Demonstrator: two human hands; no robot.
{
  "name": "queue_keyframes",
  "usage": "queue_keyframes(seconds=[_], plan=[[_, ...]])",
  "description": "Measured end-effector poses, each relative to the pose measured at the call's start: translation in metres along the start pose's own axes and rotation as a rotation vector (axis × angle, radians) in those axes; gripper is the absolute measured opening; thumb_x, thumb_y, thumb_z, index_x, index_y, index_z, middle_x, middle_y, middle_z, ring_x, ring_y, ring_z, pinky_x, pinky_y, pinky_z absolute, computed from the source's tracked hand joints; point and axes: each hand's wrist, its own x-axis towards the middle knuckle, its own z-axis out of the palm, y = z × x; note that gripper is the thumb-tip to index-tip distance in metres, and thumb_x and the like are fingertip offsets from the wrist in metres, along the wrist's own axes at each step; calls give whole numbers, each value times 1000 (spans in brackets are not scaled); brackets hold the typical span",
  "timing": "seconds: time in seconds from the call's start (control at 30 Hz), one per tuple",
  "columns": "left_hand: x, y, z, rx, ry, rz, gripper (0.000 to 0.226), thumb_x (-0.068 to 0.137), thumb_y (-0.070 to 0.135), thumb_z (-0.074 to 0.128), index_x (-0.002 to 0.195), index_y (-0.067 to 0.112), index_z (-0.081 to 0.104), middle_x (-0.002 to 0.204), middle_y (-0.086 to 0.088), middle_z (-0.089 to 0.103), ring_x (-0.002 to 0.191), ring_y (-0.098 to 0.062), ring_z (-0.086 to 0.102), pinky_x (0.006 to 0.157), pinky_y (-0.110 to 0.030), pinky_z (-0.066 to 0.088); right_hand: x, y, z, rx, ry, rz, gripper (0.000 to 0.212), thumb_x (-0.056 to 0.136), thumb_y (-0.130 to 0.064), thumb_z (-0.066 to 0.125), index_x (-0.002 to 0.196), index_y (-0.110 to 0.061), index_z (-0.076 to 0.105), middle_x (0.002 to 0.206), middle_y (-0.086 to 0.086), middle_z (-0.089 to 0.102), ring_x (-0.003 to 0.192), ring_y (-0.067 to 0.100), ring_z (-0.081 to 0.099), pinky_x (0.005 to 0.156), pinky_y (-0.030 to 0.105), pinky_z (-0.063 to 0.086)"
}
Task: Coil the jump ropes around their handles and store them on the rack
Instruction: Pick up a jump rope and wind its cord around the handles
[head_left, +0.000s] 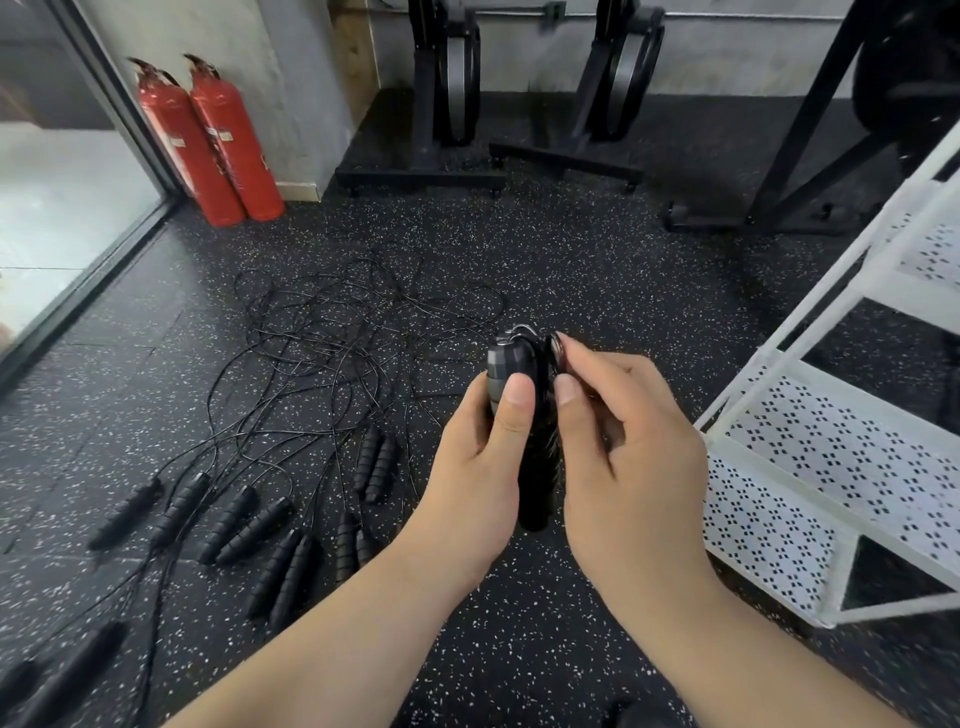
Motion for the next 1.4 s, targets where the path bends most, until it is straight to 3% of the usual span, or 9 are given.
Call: queue_keyframes(seconds=[0.1, 0.23, 0.4, 0.57, 0.8, 0.9, 1.13, 1.4], plan=[[1, -3, -1, 18, 32, 41, 43, 96, 60, 51, 123, 32, 68, 119, -1, 76, 115, -18, 72, 99, -38, 59, -1, -3, -2, 44, 28, -20, 27, 106, -21, 66, 131, -26, 75, 115, -18, 71, 110, 6, 70, 89, 19, 55], [3, -6, -3, 74, 71, 113, 42, 103, 58, 50, 128, 27, 65, 119, 1, 75, 116, -17, 70, 100, -34, 57, 0, -3, -3, 82, -14, -2, 27, 103, -19, 70, 127, -29, 78, 111, -20, 75, 105, 6, 73, 86, 24, 60], [5, -9, -7, 215, 97, 206, 47, 100, 58, 53, 129, 23, 61, 115, 11, 72, 109, -7, 68, 92, -21, 51, 7, -1, -9, 174, -89, 136, 23, 98, -17, 77, 114, -33, 82, 102, -20, 77, 100, 5, 75, 85, 23, 60], [5, -10, -5, 261, 136, 240, 45, 99, 62, 57, 130, 30, 57, 117, 22, 71, 111, 1, 67, 90, -13, 49, 10, -2, -12, 274, -106, 249, 20, 93, -17, 83, 100, -35, 84, 94, -17, 80, 91, 5, 77, 84, 31, 63], [1, -8, 0, 256, 148, 258, 25, 101, 46, 53, 124, 36, 56, 117, 29, 71, 111, 4, 67, 90, -10, 48, 12, 0, -11, 351, -93, 377, 12, 87, -23, 88, 90, -33, 84, 81, -8, 78, 78, 10, 73, 83, 47, 64], [0, -7, 2, 252, 153, 261, 24, 100, 43, 52, 123, 36, 55, 114, 32, 70, 110, 6, 67, 89, -9, 48, 10, 0, -8, 408, -72, 416, 13, 87, -20, 89, 89, -31, 84, 80, -4, 78, 81, 18, 76, 83, 50, 65], [0, -8, 3, 308, 177, 247, 30, 97, 53, 50, 122, 39, 55, 116, 31, 69, 111, 5, 66, 88, -8, 46, 9, -4, -6, 469, -58, 474, 15, 87, -12, 87, 90, -26, 83, 76, -3, 76, 75, 10, 72, 82, 40, 65], [3, -7, -6, 354, 74, 214, 29, 103, 49, 49, 121, 29, 59, 116, 21, 72, 109, 0, 68, 88, -11, 47, 14, 1, -7, 640, -66, 677, 16, 82, -8, 89, 95, -16, 82, 69, -3, 69, 66, 7, 63, 71, 23, 54]])
